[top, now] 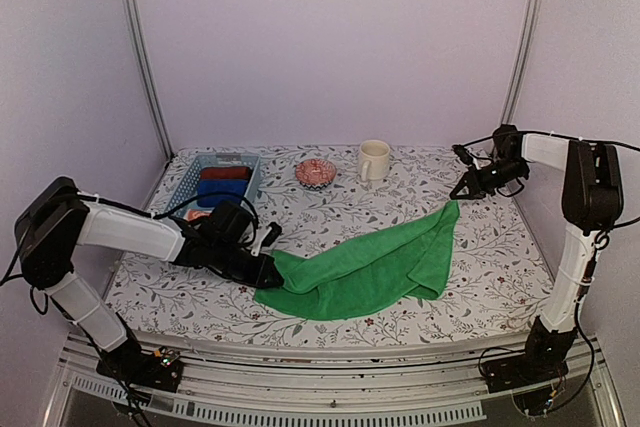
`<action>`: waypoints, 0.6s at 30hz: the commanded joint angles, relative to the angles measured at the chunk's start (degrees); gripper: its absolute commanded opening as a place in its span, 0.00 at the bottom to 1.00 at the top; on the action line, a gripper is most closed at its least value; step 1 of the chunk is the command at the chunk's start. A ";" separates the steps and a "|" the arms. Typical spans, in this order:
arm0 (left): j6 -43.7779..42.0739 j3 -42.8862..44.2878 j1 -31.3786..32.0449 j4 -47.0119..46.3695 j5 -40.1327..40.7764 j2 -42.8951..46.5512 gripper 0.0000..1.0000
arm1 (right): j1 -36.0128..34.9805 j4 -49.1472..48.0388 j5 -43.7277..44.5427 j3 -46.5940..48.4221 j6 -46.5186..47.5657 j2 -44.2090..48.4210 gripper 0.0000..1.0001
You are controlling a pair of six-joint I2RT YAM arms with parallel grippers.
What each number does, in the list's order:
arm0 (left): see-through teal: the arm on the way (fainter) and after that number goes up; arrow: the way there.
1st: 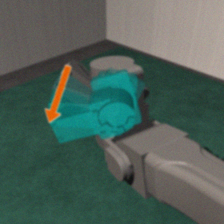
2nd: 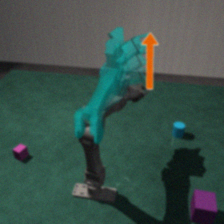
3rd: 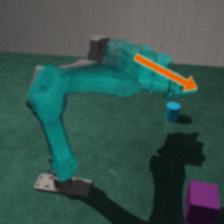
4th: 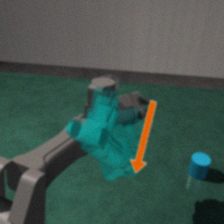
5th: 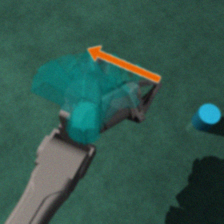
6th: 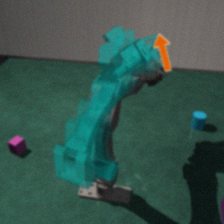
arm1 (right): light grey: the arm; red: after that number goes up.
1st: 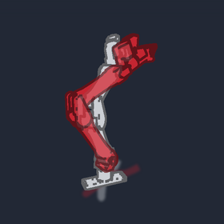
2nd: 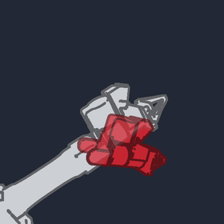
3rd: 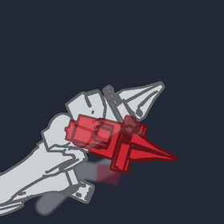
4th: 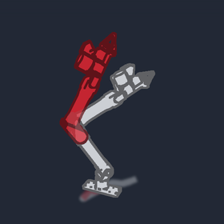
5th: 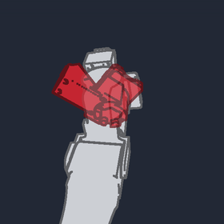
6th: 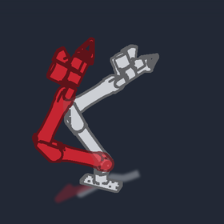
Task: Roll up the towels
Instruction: Pick up the towel from the center of the board.
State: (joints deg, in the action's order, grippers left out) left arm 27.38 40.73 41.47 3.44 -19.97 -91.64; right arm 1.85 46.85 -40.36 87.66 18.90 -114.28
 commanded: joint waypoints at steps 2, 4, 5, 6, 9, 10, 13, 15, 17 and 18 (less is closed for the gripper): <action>-2.95 4.66 -1.70 5.44 -1.37 2.80 0.00 | 0.30 0.65 0.36 1.30 0.76 2.30 0.03; -3.90 6.97 -3.71 8.10 -0.50 5.69 0.00 | 1.43 1.66 -0.20 4.26 0.80 3.07 0.02; -4.34 8.09 -5.09 9.25 -0.36 7.05 0.00 | 2.29 2.17 -0.61 6.08 0.79 3.36 0.03; -4.87 9.47 -6.60 10.08 -0.22 8.40 0.00 | 3.28 2.82 -0.98 8.04 0.72 3.69 0.02; -6.99 14.38 -10.83 13.74 0.50 12.37 0.00 | 6.22 4.74 -2.24 13.98 0.47 4.99 0.02; -7.62 16.26 -11.88 14.57 0.49 13.37 0.00 | 7.07 5.36 -3.21 15.54 0.52 5.62 0.03; -9.26 21.82 -13.82 17.02 0.73 15.54 0.00 | 8.53 6.56 -5.56 18.41 1.57 9.18 0.02; -9.94 24.59 -13.88 17.84 1.20 16.86 0.00 | 8.58 6.68 -6.41 17.76 2.41 12.85 0.02; -9.93 26.02 -13.88 17.96 1.48 18.70 0.00 | 8.66 6.38 -7.03 15.89 3.41 17.40 0.02; -9.90 26.50 -13.88 17.99 1.43 19.71 0.00 | 8.64 6.09 -7.36 14.51 3.71 20.10 0.02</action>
State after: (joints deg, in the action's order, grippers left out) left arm 19.44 65.14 27.73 17.72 -19.09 -74.91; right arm 11.25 51.66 -44.27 104.03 20.18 -103.28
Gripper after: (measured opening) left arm 0.007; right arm 0.029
